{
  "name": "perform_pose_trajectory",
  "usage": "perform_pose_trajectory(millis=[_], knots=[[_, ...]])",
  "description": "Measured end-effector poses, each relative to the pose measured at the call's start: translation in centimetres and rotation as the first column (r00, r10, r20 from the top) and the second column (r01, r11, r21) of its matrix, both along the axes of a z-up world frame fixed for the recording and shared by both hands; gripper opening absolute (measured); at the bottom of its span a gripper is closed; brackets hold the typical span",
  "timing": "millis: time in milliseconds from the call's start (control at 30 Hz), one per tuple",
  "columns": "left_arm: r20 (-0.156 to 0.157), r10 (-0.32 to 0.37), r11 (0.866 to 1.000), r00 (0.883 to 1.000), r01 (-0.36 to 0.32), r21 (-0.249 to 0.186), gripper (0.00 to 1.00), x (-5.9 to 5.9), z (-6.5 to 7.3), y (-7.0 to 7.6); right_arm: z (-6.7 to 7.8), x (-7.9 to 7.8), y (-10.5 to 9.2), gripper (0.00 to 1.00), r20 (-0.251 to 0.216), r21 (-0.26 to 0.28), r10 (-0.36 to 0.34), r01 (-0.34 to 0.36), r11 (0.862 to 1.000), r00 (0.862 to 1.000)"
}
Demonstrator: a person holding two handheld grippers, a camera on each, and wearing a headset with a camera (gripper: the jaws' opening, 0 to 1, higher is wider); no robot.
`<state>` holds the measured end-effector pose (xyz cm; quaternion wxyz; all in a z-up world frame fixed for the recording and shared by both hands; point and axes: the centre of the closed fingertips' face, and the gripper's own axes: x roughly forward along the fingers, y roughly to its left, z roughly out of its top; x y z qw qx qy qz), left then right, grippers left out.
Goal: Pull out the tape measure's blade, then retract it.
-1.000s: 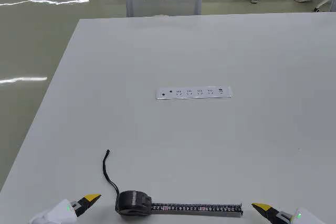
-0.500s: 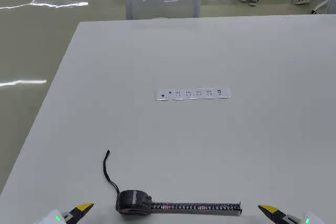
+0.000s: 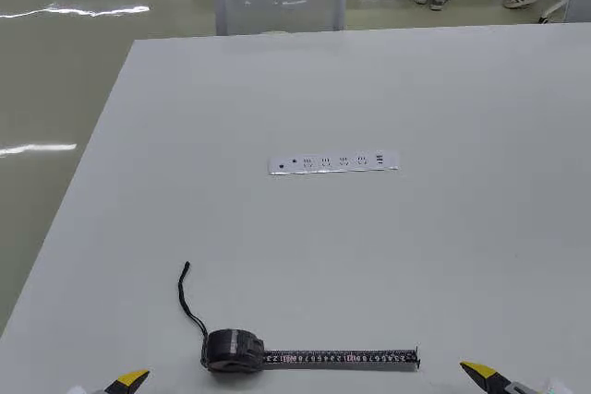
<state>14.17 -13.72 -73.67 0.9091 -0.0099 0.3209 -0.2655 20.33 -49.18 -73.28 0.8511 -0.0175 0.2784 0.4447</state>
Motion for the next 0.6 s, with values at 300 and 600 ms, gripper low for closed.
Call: perform_pose_trajectory(millis=[300, 600], knots=[[0.002, 0.011, 1.000, 1.000, -0.011, -0.009, 0.75, -0.7, 0.1, 0.0, 0.4, -0.8, -0.3, 0.74, 0.005, 0.004, -0.014, 0.014, 1.000, 1.000], [0.002, 0.031, 0.999, 1.000, -0.030, -0.015, 0.75, -1.4, 0.2, 0.2, 0.6, -1.7, -0.7, 0.74, 0.006, 0.013, -0.029, 0.029, 1.000, 1.000]])
